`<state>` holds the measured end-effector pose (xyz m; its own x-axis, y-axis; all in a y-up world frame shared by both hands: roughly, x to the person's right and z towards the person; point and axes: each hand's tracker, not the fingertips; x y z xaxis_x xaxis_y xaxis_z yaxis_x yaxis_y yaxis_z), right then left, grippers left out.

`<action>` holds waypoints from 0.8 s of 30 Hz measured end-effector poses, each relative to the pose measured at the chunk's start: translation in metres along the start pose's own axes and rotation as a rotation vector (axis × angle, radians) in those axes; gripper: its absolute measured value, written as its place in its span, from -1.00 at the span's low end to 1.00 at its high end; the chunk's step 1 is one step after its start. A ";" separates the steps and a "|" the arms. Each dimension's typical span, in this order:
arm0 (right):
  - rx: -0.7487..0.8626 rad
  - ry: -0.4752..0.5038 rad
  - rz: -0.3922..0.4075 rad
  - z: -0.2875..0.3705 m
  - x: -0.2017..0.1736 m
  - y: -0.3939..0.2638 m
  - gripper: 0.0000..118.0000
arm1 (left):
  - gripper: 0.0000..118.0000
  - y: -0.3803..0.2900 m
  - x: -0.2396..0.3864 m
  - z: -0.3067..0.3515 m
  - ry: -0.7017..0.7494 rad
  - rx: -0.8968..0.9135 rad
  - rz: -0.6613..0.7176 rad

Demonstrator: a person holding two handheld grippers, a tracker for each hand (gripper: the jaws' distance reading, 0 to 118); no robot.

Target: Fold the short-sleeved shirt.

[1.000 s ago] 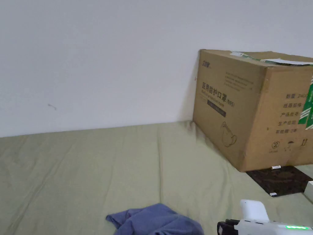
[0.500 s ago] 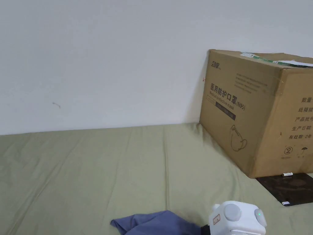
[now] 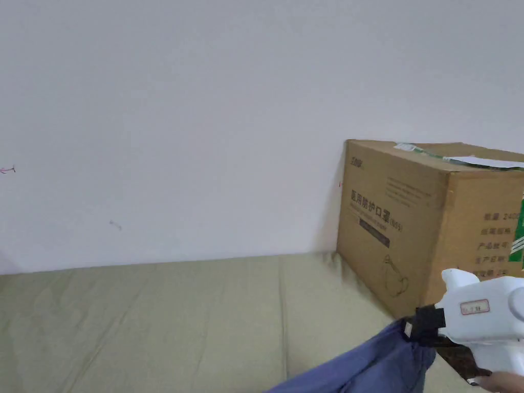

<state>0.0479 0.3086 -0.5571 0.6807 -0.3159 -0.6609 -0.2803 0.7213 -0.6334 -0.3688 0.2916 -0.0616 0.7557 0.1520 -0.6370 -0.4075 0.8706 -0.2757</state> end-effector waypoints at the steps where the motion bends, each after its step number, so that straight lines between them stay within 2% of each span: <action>1: 0.016 0.002 0.008 0.014 -0.004 0.007 -0.99 | -1.00 0.016 -0.001 0.007 -0.009 0.022 -0.004; 6: 0.112 0.002 0.069 0.059 -0.040 0.038 -0.99 | -1.00 0.078 0.009 0.035 -0.030 0.123 -0.005; 11: 0.167 -0.014 0.120 0.069 -0.068 0.079 -0.99 | -1.00 0.124 0.015 0.027 0.010 0.187 -0.022; 24: 0.284 -0.031 0.090 -0.010 -0.125 0.178 -0.99 | -1.00 0.210 -0.017 -0.052 0.182 0.328 0.043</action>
<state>-0.0941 0.4704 -0.5910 0.6834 -0.2272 -0.6938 -0.1425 0.8905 -0.4320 -0.4943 0.4472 -0.1460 0.6263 0.1316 -0.7684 -0.2285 0.9733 -0.0195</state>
